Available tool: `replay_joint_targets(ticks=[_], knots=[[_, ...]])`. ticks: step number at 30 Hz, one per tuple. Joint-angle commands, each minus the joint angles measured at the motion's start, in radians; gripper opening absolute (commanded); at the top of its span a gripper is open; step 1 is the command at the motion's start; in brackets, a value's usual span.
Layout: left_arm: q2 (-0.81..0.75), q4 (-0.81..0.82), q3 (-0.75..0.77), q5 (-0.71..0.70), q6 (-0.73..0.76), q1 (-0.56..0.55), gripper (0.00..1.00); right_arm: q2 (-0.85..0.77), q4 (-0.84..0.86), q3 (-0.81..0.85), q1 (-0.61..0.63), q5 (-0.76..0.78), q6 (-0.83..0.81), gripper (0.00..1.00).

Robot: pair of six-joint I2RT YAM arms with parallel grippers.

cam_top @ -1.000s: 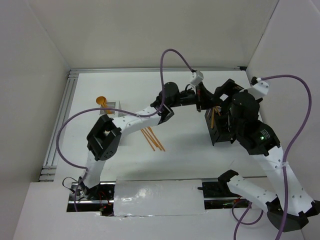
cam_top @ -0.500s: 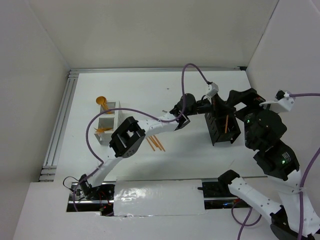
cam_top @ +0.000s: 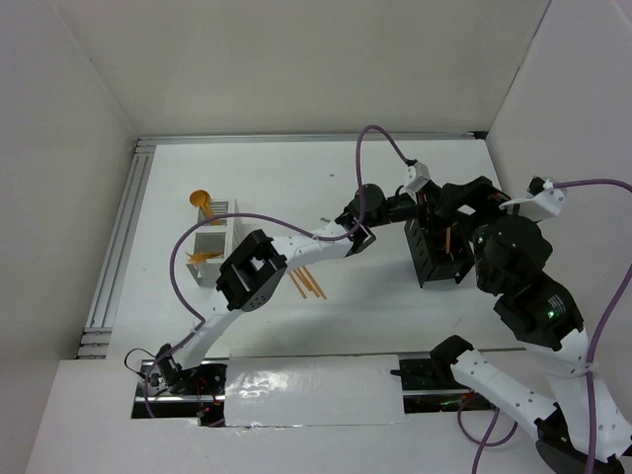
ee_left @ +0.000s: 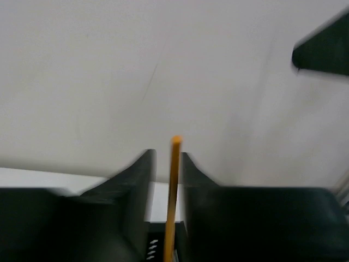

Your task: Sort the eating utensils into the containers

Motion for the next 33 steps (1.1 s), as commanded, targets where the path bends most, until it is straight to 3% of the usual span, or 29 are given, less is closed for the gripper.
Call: replay_joint_targets(ticks=[1,7,10,15,18,19,21,22,26,30,33], knots=[[0.030,0.094,-0.047,0.019,0.063,0.000,0.61,-0.004,0.013,-0.004,0.008,-0.029,-0.026,1.00],[-0.072,-0.010,-0.080,0.053,0.152,0.014,0.87,-0.018,0.055,-0.004,0.008,-0.078,-0.072,1.00],[-0.161,-0.029,-0.154,0.047,0.109,0.061,0.96,-0.024,0.092,-0.004,0.011,-0.122,-0.087,1.00],[-0.356,0.077,-0.402,0.107,-0.099,0.215,1.00,-0.008,0.161,-0.038,0.014,-0.257,-0.144,1.00],[-0.496,0.027,-0.546,0.145,-0.187,0.348,1.00,0.053,0.177,-0.049,0.015,-0.388,-0.181,1.00],[-0.570,-0.052,-0.622,0.150,-0.209,0.432,1.00,0.103,0.177,-0.061,0.014,-0.449,-0.190,1.00],[-0.652,-0.100,-0.693,0.153,-0.215,0.472,1.00,0.157,0.177,-0.070,0.017,-0.512,-0.202,1.00],[-0.697,-0.234,-0.719,0.133,-0.200,0.535,1.00,0.192,0.177,-0.087,0.017,-0.536,-0.204,1.00],[-0.913,-0.686,-0.767,-0.089,-0.077,0.572,1.00,0.352,0.242,-0.180,0.052,-0.612,-0.181,0.99],[-1.016,-1.032,-0.721,-0.229,-0.060,0.572,1.00,0.450,0.324,-0.292,0.161,-0.577,-0.156,0.84],[-1.041,-1.139,-0.718,-0.303,-0.054,0.572,1.00,0.522,0.387,-0.343,0.242,-0.534,-0.158,0.67]])
